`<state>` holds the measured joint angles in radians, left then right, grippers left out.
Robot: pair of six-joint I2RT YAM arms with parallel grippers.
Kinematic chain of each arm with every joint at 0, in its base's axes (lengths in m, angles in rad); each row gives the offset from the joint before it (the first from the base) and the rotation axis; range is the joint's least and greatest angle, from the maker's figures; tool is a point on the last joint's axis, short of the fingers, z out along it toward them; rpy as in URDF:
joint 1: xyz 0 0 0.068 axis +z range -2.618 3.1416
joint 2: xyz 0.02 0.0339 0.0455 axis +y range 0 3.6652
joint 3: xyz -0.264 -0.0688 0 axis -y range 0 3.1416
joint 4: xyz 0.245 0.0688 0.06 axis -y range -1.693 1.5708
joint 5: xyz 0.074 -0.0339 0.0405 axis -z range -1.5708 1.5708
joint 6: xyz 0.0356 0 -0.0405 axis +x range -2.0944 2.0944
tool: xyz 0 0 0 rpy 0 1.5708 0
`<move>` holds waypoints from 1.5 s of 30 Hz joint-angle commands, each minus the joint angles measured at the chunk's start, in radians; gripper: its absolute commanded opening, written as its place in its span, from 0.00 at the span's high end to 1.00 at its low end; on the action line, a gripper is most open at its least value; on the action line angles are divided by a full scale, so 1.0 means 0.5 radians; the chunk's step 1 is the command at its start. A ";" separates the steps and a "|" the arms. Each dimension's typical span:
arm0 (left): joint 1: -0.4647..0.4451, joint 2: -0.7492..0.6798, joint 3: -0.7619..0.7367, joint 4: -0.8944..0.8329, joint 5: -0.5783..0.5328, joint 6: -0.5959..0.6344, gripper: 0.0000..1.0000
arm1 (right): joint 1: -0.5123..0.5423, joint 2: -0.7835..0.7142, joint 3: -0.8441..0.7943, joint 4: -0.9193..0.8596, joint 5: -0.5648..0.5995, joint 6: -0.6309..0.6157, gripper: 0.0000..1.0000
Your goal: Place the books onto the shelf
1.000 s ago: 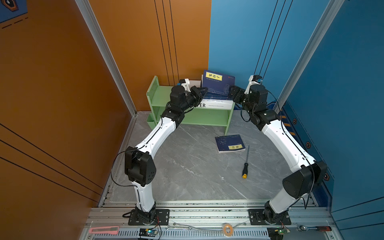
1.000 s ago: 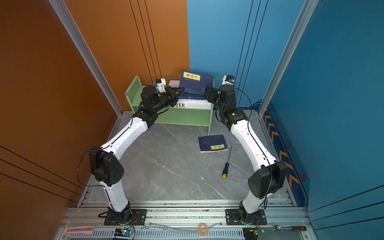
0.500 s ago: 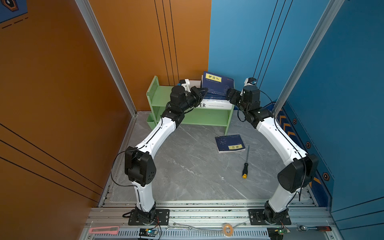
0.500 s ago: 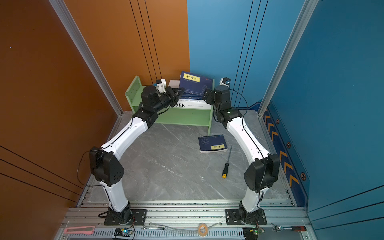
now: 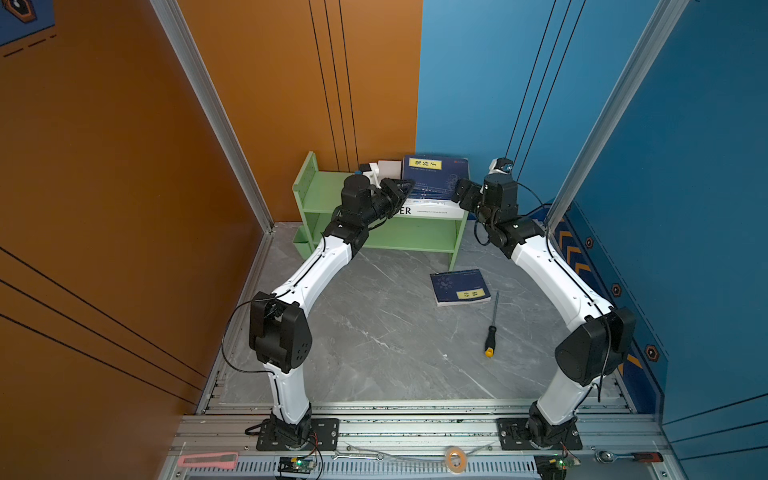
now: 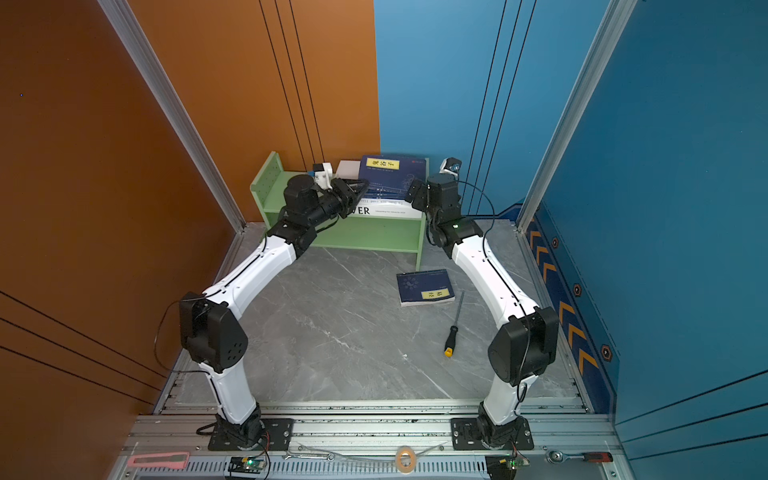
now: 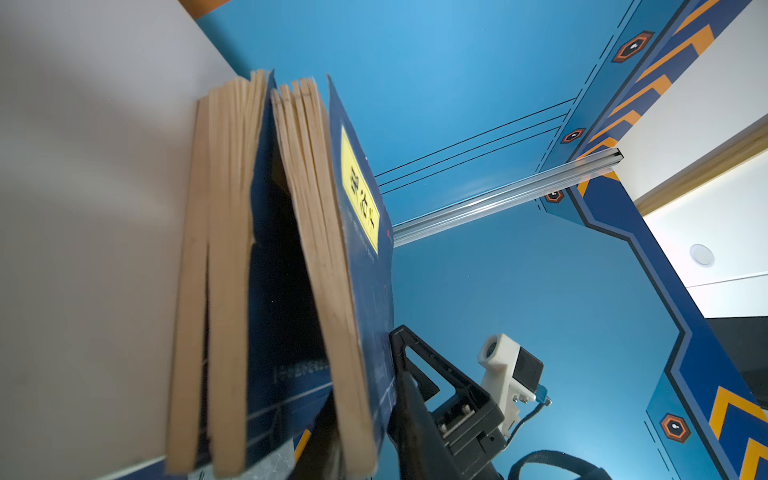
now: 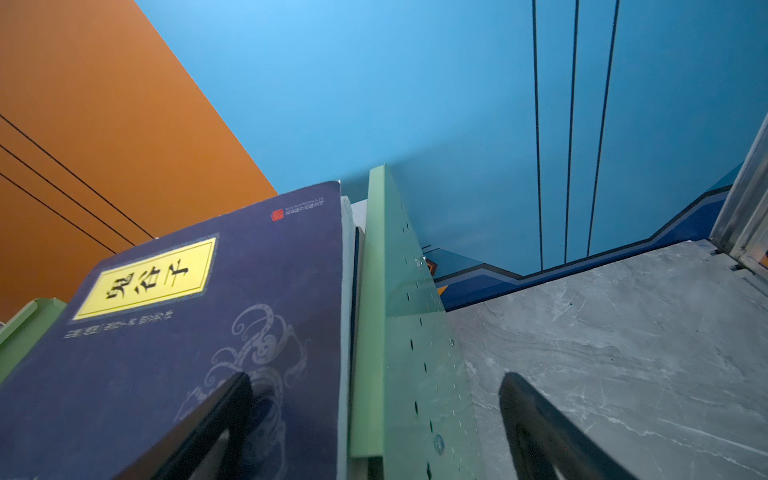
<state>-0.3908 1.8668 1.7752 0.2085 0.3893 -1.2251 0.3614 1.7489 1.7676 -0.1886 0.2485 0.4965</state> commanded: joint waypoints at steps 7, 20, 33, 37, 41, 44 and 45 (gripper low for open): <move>0.102 -0.177 -0.043 0.023 -0.051 0.105 0.65 | 0.026 0.023 -0.058 -0.064 0.019 -0.023 0.06; 0.205 -0.370 -0.124 -0.178 0.047 0.631 0.55 | 0.026 -0.035 0.046 0.014 -0.207 -0.134 0.04; 0.236 -0.792 -0.703 -0.076 0.160 1.061 0.21 | -0.029 -0.489 -0.205 0.105 -0.299 -0.354 0.00; 0.226 -0.974 -0.918 -0.093 0.152 1.152 0.15 | -0.071 -0.758 -0.514 0.150 -0.234 -0.304 0.00; 0.092 -1.130 -1.106 -0.073 0.016 1.281 0.08 | -0.133 -0.948 -0.804 0.091 -0.154 -0.196 0.00; -0.046 -1.200 -1.251 -0.067 -0.116 1.349 0.06 | -0.198 -1.018 -1.007 0.032 -0.150 -0.097 0.00; -0.086 -1.207 -1.306 -0.063 -0.146 1.357 0.06 | -0.219 -1.029 -1.075 0.012 -0.161 -0.062 0.00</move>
<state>-0.3878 1.2793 1.1790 0.1684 0.3843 -0.6144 0.2752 1.2358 1.3128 -0.1234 0.1413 0.4007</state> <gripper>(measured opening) 0.940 0.999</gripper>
